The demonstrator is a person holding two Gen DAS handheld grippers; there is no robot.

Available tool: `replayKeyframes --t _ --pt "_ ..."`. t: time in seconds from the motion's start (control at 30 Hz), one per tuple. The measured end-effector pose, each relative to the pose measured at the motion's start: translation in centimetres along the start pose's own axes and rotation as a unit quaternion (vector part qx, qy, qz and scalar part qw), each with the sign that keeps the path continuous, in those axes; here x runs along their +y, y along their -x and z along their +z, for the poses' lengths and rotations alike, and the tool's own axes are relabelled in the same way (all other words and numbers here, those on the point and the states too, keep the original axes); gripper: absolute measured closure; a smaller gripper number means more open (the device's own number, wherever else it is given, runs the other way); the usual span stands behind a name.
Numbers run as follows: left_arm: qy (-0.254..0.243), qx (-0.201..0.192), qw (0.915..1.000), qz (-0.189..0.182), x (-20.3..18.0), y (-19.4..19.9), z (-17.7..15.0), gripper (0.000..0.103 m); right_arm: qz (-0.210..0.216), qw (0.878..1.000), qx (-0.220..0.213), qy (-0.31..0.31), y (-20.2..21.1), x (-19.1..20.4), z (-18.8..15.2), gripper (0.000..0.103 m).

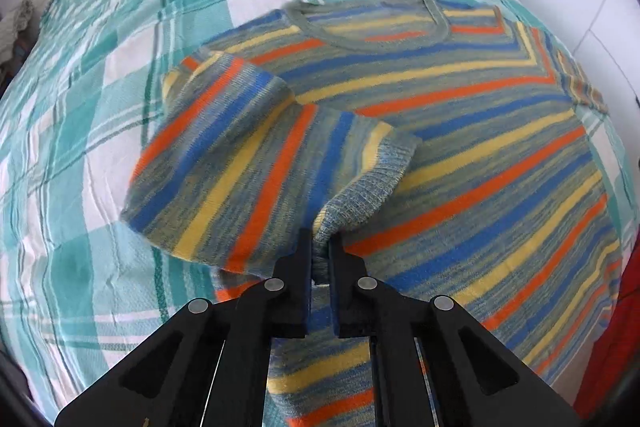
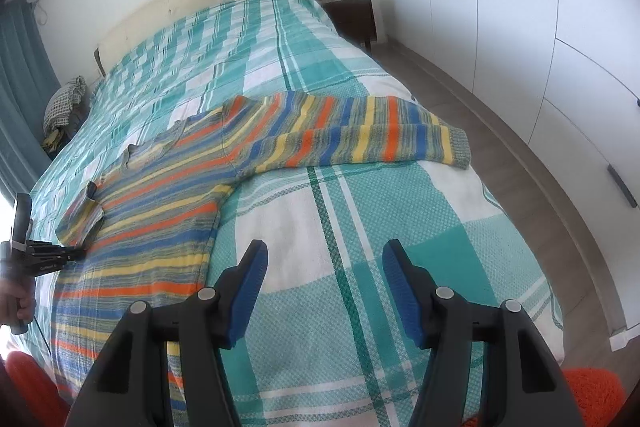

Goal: Fold small clothes
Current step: 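Open the right gripper and withdraw from the sleeve, then grasp the other sleeve cuff with the left gripper and fold it across the body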

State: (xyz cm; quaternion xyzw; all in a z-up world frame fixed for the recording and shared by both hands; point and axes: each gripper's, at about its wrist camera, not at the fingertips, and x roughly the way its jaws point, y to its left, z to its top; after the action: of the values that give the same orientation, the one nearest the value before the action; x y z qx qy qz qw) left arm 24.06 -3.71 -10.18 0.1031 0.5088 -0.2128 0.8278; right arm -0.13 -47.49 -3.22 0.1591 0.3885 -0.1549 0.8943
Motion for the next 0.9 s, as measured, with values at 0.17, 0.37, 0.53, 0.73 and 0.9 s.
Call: replayKeyframes --t 0.17,0.37,0.53,0.73,0.9 --pt "0.381 -0.106 0.9186 -0.011 16.0 6.4 -3.8 0.098 -0.001 1.0 -0.002 0.007 0.0 0.2 -0.2 0.043" --pt "0.487 -0.053 0.8698 0.058 23.5 4.4 -8.5 0.099 0.017 1.0 0.017 0.016 -1.4 1.0 -0.4 0.043" --pt "0.517 -0.055 0.8531 0.044 24.0 4.3 -10.3 0.099 0.02 0.999 0.025 0.036 -1.9 1.9 -0.8 0.043" --pt "0.531 -0.055 0.8441 0.046 24.6 4.6 -10.7 0.099 0.018 0.999 0.032 0.029 -2.3 1.5 -0.8 0.043" --pt "0.556 -0.029 0.8289 0.054 25.6 3.2 -12.7 0.101 0.021 0.999 0.036 0.027 -2.6 1.5 -0.9 0.043"
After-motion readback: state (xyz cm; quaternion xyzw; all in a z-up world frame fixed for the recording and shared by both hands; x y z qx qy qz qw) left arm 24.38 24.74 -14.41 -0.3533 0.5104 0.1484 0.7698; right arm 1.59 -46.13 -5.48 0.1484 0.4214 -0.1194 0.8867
